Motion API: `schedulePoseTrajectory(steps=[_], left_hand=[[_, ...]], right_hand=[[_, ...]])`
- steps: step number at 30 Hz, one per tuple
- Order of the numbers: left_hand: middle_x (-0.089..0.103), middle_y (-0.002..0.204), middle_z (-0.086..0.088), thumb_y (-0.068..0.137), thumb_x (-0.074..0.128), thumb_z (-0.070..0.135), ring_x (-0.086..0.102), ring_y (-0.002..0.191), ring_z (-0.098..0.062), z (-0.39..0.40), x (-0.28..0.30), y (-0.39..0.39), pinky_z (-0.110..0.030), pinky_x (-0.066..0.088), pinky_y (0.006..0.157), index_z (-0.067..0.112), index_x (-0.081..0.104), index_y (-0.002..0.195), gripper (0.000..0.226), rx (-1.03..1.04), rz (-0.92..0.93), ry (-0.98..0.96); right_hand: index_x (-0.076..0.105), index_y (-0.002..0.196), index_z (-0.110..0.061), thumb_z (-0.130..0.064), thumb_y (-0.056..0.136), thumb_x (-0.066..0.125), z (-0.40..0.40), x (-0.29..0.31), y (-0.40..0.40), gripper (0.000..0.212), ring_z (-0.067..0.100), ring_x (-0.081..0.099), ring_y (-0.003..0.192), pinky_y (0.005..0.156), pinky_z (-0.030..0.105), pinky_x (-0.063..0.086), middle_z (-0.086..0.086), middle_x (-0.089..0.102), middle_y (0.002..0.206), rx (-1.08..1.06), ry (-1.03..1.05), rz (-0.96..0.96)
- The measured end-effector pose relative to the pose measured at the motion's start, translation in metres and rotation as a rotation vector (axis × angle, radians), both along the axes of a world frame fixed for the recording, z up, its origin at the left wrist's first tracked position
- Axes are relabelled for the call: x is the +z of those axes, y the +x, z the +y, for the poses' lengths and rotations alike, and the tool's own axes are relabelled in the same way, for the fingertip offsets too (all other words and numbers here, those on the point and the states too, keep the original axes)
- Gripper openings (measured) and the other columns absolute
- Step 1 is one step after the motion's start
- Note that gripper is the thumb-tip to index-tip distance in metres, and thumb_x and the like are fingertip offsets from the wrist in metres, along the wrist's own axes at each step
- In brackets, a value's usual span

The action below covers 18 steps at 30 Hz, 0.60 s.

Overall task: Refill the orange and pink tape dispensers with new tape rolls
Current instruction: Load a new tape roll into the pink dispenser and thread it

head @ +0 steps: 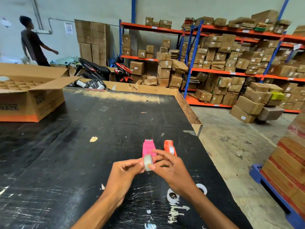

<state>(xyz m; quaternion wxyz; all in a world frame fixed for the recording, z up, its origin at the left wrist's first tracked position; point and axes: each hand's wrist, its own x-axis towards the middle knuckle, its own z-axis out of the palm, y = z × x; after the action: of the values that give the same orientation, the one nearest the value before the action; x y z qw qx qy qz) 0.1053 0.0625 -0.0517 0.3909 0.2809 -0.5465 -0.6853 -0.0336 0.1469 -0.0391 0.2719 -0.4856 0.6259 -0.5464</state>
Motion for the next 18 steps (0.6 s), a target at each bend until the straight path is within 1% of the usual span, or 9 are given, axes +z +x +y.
schedulePoseTrajectory(steps=[2,4,5,7,9,11,12,15,18], left_hand=[[0.079,0.093,-0.009,0.089,0.059,0.005,0.073,0.09,-0.015,0.0,0.001,-0.001,-0.021,0.058,0.081,0.003,0.076,0.097,0.019,-0.021,-0.026,0.027],[0.079,0.091,-0.011,0.091,0.054,0.004,0.074,0.089,-0.017,0.001,0.004,-0.002,-0.027,0.057,0.085,0.002,0.076,0.094,0.023,-0.038,-0.037,0.092],[0.079,0.089,-0.011,0.089,0.055,0.004,0.074,0.088,-0.018,0.001,0.006,-0.003,-0.027,0.056,0.084,0.003,0.077,0.089,0.023,-0.047,-0.05,0.104],[0.079,0.086,-0.011,0.084,0.063,0.006,0.074,0.083,-0.018,0.003,0.009,-0.006,-0.027,0.057,0.081,0.004,0.077,0.086,0.014,-0.048,-0.101,0.067],[0.079,0.08,-0.013,0.078,0.074,0.01,0.074,0.077,-0.019,0.004,0.008,-0.008,-0.027,0.06,0.077,0.005,0.076,0.087,0.011,0.007,-0.144,0.02],[0.078,0.075,-0.017,0.075,0.077,0.009,0.072,0.07,-0.021,0.0,0.005,-0.01,-0.029,0.061,0.072,0.003,0.076,0.083,0.01,0.077,-0.169,-0.008],[0.077,0.073,-0.018,0.075,0.077,0.007,0.07,0.067,-0.021,-0.001,0.004,-0.011,-0.03,0.061,0.071,0.002,0.076,0.08,0.007,0.099,-0.18,-0.017],[0.076,0.07,-0.019,0.077,0.074,0.004,0.069,0.065,-0.021,-0.005,0.002,-0.014,-0.03,0.061,0.067,0.002,0.076,0.077,0.003,0.111,-0.207,-0.061],[0.077,0.07,-0.017,0.077,0.075,0.006,0.07,0.065,-0.019,-0.008,0.0,-0.015,-0.031,0.061,0.067,0.003,0.077,0.075,0.004,0.095,-0.244,-0.093]], right_hand=[[0.055,0.128,-0.011,-0.008,0.08,0.073,-0.001,-0.002,0.0,0.052,0.004,0.066,0.081,0.078,0.021,0.056,0.002,0.064,0.098,-0.016,-0.01,0.06],[0.052,0.132,-0.016,-0.014,0.08,0.074,-0.002,-0.004,0.0,0.057,0.006,0.066,0.087,0.079,0.02,0.056,-0.001,0.065,0.1,-0.041,-0.031,0.146],[0.051,0.133,-0.018,-0.017,0.08,0.075,-0.003,-0.004,0.001,0.058,0.006,0.066,0.091,0.08,0.018,0.056,-0.003,0.066,0.101,-0.049,-0.045,0.19],[0.049,0.131,-0.027,-0.022,0.082,0.073,-0.004,-0.004,0.003,0.056,0.004,0.065,0.097,0.083,0.016,0.055,-0.011,0.064,0.103,-0.046,-0.076,0.283],[0.041,0.131,-0.039,-0.021,0.083,0.071,-0.004,-0.006,0.006,0.06,-0.004,0.061,0.099,0.086,0.016,0.054,-0.024,0.057,0.106,-0.033,-0.087,0.383],[0.033,0.134,-0.041,-0.021,0.083,0.071,-0.005,-0.01,0.007,0.066,-0.012,0.058,0.099,0.089,0.017,0.053,-0.03,0.051,0.11,-0.027,-0.084,0.461],[0.033,0.137,-0.039,-0.023,0.083,0.071,-0.006,-0.013,0.007,0.068,-0.012,0.058,0.1,0.09,0.018,0.053,-0.03,0.05,0.113,-0.033,-0.09,0.492],[0.036,0.142,-0.027,-0.026,0.083,0.07,-0.008,-0.017,0.005,0.069,0.0,0.06,0.105,0.091,0.022,0.054,-0.015,0.055,0.12,-0.046,-0.114,0.536],[0.039,0.141,-0.025,-0.025,0.083,0.07,-0.01,-0.022,0.002,0.066,0.006,0.063,0.106,0.091,0.023,0.053,-0.003,0.062,0.125,-0.049,-0.122,0.538]])
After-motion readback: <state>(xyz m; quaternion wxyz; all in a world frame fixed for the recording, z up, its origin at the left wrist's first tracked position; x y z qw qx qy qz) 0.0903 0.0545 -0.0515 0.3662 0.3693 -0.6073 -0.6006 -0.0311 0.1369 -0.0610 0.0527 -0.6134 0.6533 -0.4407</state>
